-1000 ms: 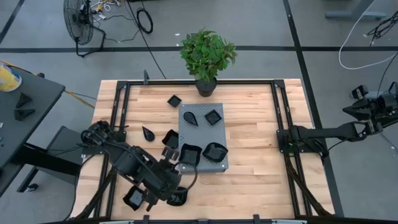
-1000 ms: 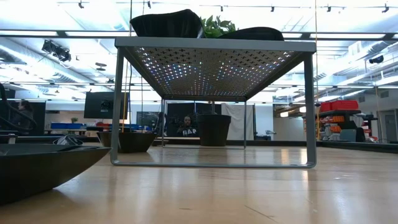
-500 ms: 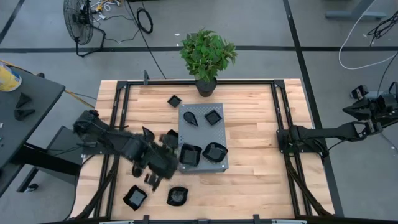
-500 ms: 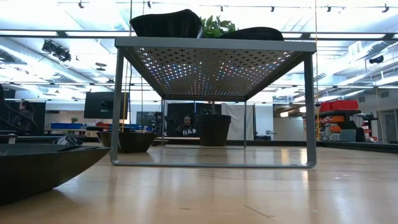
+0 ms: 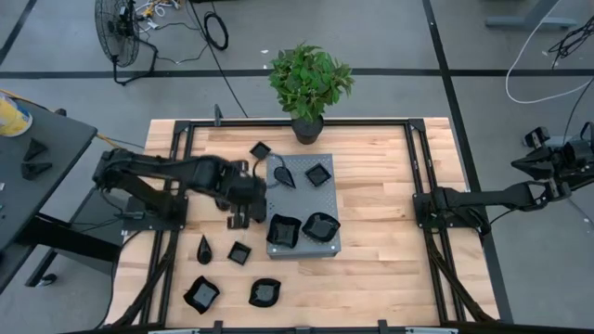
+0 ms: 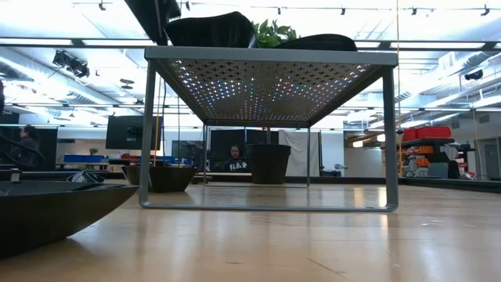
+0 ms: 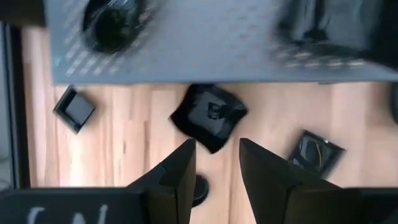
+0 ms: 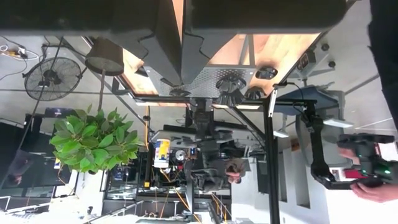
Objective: Pick & Place Mini shaped plates
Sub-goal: Stack the black bowl on top of the black bowl on the shelf
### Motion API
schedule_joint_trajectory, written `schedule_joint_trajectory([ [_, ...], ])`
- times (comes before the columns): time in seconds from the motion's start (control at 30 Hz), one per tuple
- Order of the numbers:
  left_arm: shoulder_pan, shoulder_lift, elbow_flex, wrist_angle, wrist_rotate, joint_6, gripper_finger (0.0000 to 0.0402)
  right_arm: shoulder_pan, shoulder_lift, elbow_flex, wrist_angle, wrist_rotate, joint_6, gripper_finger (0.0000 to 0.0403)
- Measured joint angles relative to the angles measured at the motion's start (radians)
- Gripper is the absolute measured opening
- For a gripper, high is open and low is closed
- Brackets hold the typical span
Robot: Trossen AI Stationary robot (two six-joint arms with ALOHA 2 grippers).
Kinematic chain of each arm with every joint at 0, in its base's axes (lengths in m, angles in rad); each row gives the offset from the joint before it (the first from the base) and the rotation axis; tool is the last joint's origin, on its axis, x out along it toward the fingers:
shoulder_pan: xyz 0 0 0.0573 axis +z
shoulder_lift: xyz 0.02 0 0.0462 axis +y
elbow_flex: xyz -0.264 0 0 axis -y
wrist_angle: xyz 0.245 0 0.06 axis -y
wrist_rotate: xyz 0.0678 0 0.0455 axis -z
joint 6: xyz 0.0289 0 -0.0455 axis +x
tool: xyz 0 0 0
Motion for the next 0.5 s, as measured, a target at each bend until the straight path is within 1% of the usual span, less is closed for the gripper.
schedule_joint_trajectory([
  [0.2,0.138,-0.027,-0.067,0.013,0.007,0.000,0.0129,0.000,0.000,0.000,0.000,0.000,0.000,0.0016],
  [0.33,0.225,-0.030,-0.094,0.016,0.053,0.053,0.0129,0.000,0.000,0.000,0.000,0.000,0.000,0.0016],
  [0.5,0.345,-0.030,-0.126,0.069,0.059,0.084,0.0129,0.000,0.000,0.000,0.000,0.000,0.000,0.0016],
])
